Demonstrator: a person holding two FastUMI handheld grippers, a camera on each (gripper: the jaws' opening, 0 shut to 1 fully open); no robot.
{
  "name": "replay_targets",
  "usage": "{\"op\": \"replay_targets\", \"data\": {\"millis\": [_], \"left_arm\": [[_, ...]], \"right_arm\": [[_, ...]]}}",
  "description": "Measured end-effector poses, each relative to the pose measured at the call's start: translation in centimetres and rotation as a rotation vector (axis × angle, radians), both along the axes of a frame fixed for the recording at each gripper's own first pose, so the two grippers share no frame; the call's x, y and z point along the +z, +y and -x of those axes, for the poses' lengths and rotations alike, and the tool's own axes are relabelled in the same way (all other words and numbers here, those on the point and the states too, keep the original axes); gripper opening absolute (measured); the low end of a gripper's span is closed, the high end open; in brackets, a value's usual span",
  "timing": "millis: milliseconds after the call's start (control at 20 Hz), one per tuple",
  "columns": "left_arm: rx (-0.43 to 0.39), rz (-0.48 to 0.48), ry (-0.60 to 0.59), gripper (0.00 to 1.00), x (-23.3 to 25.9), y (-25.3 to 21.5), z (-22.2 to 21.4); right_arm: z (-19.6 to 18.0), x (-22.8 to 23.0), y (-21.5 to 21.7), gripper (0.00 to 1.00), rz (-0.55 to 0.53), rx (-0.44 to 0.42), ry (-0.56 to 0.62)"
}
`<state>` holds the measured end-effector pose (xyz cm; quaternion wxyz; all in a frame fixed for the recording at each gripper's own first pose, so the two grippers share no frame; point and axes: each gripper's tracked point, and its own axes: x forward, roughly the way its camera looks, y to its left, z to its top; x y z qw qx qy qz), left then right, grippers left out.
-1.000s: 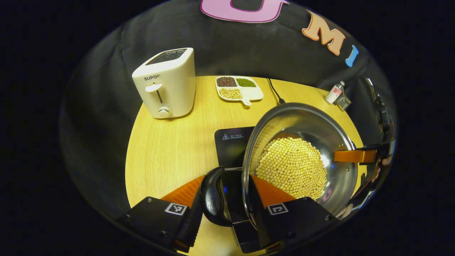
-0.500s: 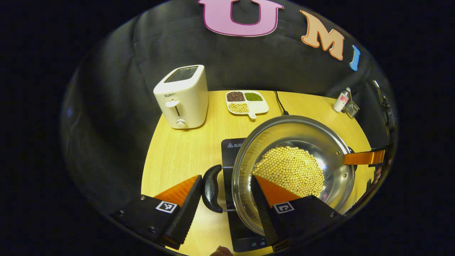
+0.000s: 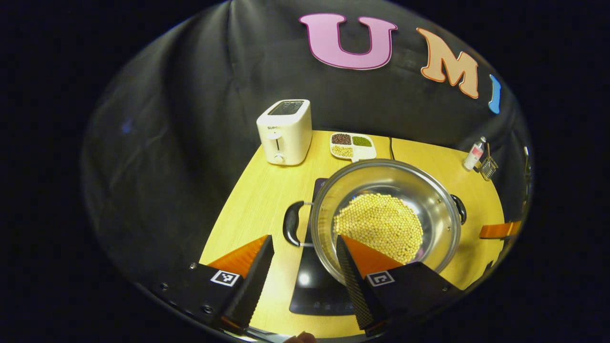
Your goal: First push the handle of the pot to place it horizontally, then grasp the pot with both hands and set it on the induction cooktop.
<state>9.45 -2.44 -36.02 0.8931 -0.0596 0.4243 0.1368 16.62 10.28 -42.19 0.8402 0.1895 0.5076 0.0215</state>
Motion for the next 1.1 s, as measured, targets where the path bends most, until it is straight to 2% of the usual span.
{"op": "replay_targets", "data": {"millis": [200,300,400,450,550,600,650,750,850,1000,1100], "left_arm": [[0.054,0.015,0.051,0.82,-0.7,-4.7,7.3],[0.065,0.027,0.131,0.81,-2.5,-7.7,11.5],[0.044,0.046,0.189,0.82,-3.6,-11.2,14.5],[0.023,0.056,0.196,0.85,-3.6,-12.8,15.0],[-0.018,0.107,0.239,0.81,-4.6,-16.3,16.3],[-0.027,0.129,0.247,0.81,-4.8,-17.7,16.6],[-0.035,0.145,0.230,0.80,-4.5,-18.7,16.2],[-0.058,0.184,0.172,0.80,-4.0,-20.8,14.9],[-0.090,0.171,0.115,0.79,-2.6,-21.7,13.7],[-0.160,0.152,-0.021,0.78,1.2,-22.6,10.9],[-0.188,0.150,-0.135,0.78,4.7,-23.3,9.8]], "right_arm": [[5.1,-3.2,-2.8,0.86,-0.061,0.010,0.025],[7.6,-4.9,-3.8,0.89,-0.085,0.012,0.050],[9.7,-5.5,-5.0,0.78,-0.108,-0.017,0.051],[10.7,-5.7,-5.9,0.85,-0.106,-0.026,0.051],[12.7,-6.0,-7.1,0.84,-0.099,-0.049,0.061],[13.6,-5.6,-7.7,0.80,-0.101,-0.058,0.061],[14.2,-5.4,-8.1,0.76,-0.097,-0.056,0.058],[15.1,-4.7,-9.2,0.76,-0.057,-0.049,0.046],[15.0,-2.5,-10.2,0.76,-0.032,-0.075,0.001],[14.7,2.8,-11.1,0.76,0.020,-0.115,-0.102],[14.4,7.8,-10.8,0.76,0.062,-0.096,-0.217]]}}
